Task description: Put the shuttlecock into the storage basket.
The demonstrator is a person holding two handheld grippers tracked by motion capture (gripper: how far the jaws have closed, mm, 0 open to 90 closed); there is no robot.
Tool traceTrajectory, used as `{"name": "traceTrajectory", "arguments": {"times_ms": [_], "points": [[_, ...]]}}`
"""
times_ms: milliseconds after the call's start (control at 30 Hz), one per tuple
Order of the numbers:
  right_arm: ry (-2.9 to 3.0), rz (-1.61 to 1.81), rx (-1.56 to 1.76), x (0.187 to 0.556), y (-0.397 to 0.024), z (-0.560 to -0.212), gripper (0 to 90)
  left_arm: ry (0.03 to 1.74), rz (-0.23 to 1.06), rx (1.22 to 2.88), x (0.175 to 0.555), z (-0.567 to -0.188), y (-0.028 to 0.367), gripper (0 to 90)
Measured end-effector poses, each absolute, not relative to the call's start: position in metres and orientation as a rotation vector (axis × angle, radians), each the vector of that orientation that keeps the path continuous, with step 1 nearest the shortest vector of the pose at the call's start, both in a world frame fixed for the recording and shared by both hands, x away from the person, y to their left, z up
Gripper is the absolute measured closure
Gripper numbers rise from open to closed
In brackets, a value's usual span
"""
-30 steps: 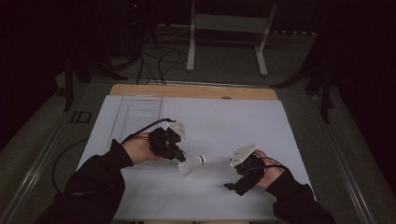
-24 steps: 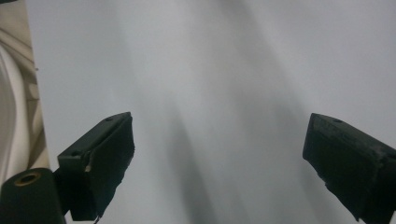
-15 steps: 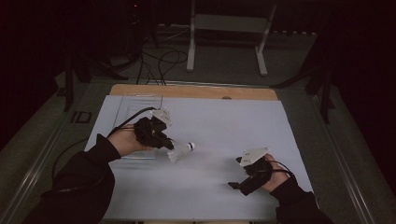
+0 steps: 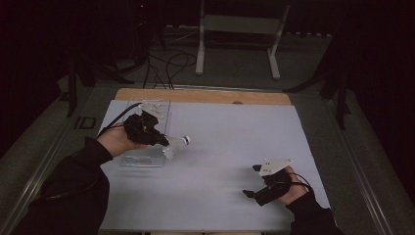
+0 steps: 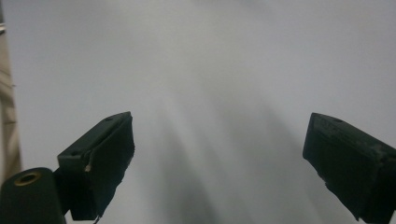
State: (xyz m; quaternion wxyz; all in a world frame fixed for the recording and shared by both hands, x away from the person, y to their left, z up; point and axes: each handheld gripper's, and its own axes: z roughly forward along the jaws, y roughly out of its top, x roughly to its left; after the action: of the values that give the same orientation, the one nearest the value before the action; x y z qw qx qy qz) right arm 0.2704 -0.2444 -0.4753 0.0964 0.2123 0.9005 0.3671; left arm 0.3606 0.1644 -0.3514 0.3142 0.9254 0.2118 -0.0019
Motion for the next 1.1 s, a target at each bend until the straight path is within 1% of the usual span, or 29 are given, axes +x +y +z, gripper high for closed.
{"name": "traceTrajectory", "arguments": {"times_ms": [700, 1100], "points": [[2.652, 1.115, 0.649, 0.264, -0.255, -0.497, 8.7, 0.736, 0.067, 2.380, 0.369, -0.345, 0.213, 90.0], [2.635, 1.125, 0.654, 0.261, -0.258, -0.503, 8.7, 0.810, 0.088, 2.365, 0.374, -0.349, 0.228, 90.0]]}}
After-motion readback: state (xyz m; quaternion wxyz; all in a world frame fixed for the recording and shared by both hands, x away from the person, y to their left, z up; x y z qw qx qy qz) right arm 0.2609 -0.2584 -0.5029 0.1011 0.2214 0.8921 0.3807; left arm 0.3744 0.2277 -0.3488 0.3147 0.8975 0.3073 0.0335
